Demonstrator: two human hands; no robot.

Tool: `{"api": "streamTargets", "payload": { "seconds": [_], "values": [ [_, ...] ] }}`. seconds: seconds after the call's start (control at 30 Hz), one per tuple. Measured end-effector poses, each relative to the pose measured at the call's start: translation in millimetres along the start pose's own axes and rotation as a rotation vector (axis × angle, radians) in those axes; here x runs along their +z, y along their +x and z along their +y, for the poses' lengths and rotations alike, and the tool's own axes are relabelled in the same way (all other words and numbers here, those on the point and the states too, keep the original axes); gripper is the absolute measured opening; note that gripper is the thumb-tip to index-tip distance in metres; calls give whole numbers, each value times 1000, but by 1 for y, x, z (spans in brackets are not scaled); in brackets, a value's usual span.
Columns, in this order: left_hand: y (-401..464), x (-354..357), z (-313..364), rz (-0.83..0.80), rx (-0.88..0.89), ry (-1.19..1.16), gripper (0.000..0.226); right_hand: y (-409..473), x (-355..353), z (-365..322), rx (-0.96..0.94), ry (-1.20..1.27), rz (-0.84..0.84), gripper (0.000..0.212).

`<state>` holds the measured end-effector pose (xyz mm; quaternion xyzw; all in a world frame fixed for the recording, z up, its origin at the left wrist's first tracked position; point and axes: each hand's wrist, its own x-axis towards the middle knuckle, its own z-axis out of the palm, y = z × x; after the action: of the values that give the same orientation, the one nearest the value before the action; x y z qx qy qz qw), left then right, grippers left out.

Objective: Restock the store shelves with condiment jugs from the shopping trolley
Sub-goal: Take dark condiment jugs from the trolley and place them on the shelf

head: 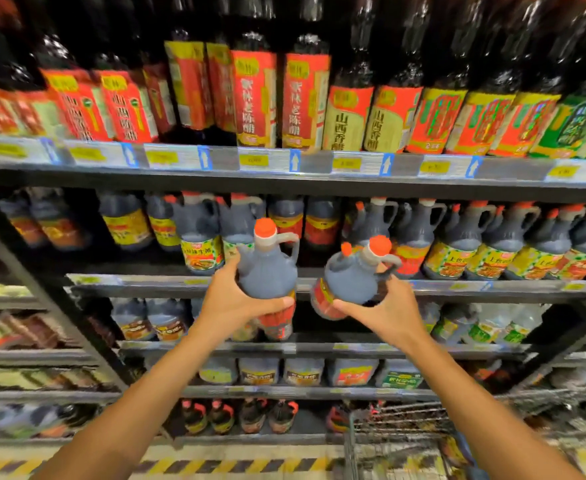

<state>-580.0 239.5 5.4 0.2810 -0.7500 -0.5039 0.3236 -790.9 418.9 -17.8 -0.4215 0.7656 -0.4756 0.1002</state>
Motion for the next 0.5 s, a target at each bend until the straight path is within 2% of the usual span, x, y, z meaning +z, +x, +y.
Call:
{"api": "streamTargets", "payload": {
  "seconds": [0.13, 0.27, 0.4, 0.5],
  "values": [
    [9, -25, -1, 19, 30, 6, 82, 22, 27, -18, -39, -18, 56, 59],
    [12, -41, -4, 36, 52, 12, 74, 50, 45, -30, -85, -44, 47, 70],
    [11, -56, -18, 42, 54, 48, 88, 68, 58, -43, -131, -122, 59, 61],
    [9, -65, -21, 43, 55, 60, 94, 80, 69, -43, -104, -132, -4, 71]
  ]
}}
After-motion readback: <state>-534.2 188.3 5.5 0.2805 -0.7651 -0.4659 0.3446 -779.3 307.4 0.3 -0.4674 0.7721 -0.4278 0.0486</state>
